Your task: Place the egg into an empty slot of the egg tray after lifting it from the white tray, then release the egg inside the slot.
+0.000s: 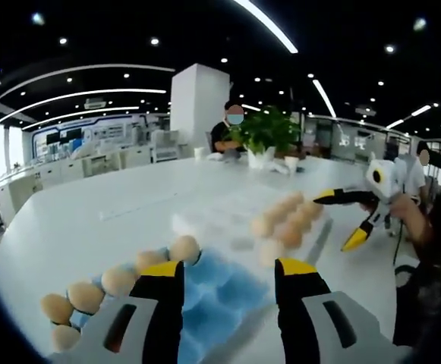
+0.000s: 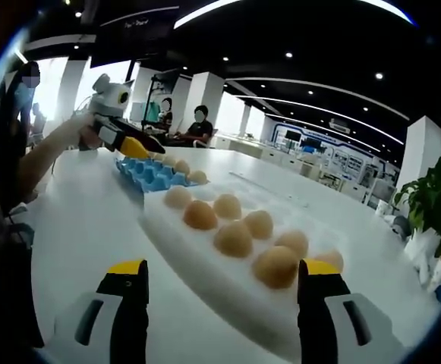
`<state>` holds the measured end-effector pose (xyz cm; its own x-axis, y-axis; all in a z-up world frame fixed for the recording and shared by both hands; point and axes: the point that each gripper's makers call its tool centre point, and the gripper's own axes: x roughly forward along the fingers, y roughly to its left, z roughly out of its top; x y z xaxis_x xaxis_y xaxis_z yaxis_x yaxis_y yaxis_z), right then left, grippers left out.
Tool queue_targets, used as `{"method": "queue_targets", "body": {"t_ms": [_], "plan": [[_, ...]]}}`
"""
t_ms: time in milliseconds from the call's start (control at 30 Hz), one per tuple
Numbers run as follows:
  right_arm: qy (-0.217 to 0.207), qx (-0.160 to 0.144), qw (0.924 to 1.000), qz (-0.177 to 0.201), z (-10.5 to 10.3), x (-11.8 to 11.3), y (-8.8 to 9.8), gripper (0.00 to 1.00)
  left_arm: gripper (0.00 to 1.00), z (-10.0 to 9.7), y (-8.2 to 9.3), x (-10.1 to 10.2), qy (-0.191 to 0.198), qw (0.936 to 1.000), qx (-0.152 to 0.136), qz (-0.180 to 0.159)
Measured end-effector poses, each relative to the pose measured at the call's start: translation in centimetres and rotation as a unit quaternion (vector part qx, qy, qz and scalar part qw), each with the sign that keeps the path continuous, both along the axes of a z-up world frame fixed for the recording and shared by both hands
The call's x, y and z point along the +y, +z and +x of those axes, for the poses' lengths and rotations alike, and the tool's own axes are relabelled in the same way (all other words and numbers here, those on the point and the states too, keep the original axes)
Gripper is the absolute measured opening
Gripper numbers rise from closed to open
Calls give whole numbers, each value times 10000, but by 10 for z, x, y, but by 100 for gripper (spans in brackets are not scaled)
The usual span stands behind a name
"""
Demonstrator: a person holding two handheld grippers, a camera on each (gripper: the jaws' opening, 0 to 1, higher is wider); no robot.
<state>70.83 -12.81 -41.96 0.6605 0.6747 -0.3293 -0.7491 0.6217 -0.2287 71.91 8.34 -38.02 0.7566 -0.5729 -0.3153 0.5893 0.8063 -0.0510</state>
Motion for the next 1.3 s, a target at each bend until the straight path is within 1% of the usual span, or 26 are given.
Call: {"method": "queue_targets", "body": {"t_ms": [133,233,400,667,1033,1200,1300], "plan": [[-6,-1,10000,-10,-2,0,0,84,49,-1,-1,-15,-175,9998,15,-6],[-25,-9,10000,-16,-2,0,0,84,49,1,-3,-20,-250,9997,38,-1],[-16,-13,10000,-13,-3,0,0,84,49,3,-1,-35,-407,9992,31,6],[18,-16,10000,2,-5,1,0,84,49,12,-2,-44,-491,9987,109,-87],[57,-7,10000,4,-9,1,1,84,49,21,-3,-62,-621,9979,173,-70],[2,27,10000,-4,-10,-4,0,84,48,15,-5,-77,-742,9970,201,-71],[9,53,10000,-39,-12,-5,-1,84,49,23,-7,-78,-788,9966,246,-46]]}}
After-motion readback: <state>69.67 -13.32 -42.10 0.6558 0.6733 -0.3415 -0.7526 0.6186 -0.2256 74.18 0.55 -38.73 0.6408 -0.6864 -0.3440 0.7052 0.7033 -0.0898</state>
